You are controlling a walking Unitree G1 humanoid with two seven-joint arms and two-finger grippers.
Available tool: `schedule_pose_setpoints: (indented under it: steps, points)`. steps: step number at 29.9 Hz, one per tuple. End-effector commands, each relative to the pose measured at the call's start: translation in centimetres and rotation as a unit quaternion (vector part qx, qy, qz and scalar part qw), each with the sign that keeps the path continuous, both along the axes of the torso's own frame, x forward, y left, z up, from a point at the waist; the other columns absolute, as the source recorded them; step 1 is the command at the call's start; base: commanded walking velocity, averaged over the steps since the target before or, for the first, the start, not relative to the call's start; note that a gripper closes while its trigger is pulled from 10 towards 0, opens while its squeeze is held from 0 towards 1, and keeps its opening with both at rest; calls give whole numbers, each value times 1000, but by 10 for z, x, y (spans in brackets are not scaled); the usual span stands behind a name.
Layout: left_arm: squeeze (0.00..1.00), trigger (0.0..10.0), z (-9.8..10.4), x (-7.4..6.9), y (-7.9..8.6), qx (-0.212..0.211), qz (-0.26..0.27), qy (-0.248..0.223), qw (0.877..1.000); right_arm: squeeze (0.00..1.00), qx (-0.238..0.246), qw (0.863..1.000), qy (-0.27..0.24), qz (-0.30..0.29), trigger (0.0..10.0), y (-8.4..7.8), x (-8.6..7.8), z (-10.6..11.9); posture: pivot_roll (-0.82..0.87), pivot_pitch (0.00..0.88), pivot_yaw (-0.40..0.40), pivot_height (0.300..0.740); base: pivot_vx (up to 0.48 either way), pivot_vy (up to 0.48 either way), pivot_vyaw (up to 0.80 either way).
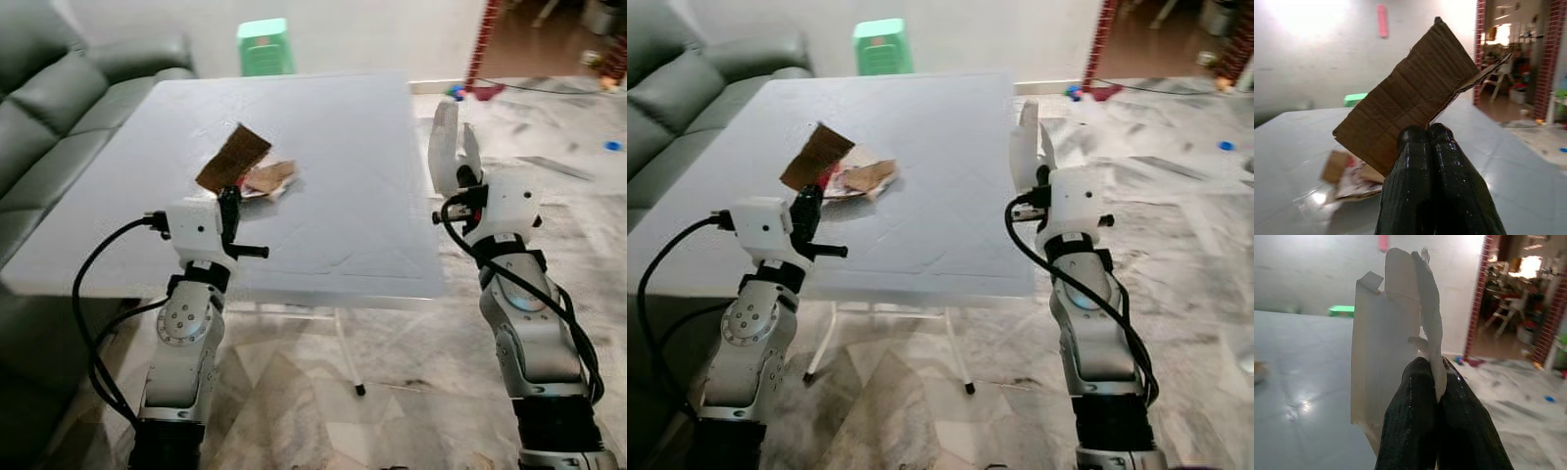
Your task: Picking trash to rubbish bin
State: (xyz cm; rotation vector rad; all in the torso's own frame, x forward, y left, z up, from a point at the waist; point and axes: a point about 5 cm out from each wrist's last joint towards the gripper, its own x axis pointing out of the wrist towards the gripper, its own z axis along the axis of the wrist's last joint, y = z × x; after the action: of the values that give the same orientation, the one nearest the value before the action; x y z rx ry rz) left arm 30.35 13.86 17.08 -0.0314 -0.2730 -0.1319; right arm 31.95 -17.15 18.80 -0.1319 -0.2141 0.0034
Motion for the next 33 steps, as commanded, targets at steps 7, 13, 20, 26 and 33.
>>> schedule_pose_setpoints:
  steps: [7,13,20,26,33]
  points:
    - [0,0,-2,2,4,-6,4,10,1000,0,4,1000,-20,12,10000,5,0,12,-64,24,72,740,0,0,0]
    - [0,0,-5,1,4,-9,3,16,1000,0,8,1000,-17,17,10000,7,1,12,-62,24,71,740,0,0,0]
    - [0,0,-6,0,5,-8,3,19,1000,0,10,1000,-17,12,10000,7,1,13,-60,26,72,740,0,209,0]
    - [0,0,-7,0,5,-8,0,23,1000,0,23,1000,-12,11,10000,7,3,12,-59,26,70,740,0,291,0]
    - [0,0,-7,1,5,-7,0,24,1000,0,37,999,4,-18,10000,-1,8,9,-57,25,71,740,0,313,0]
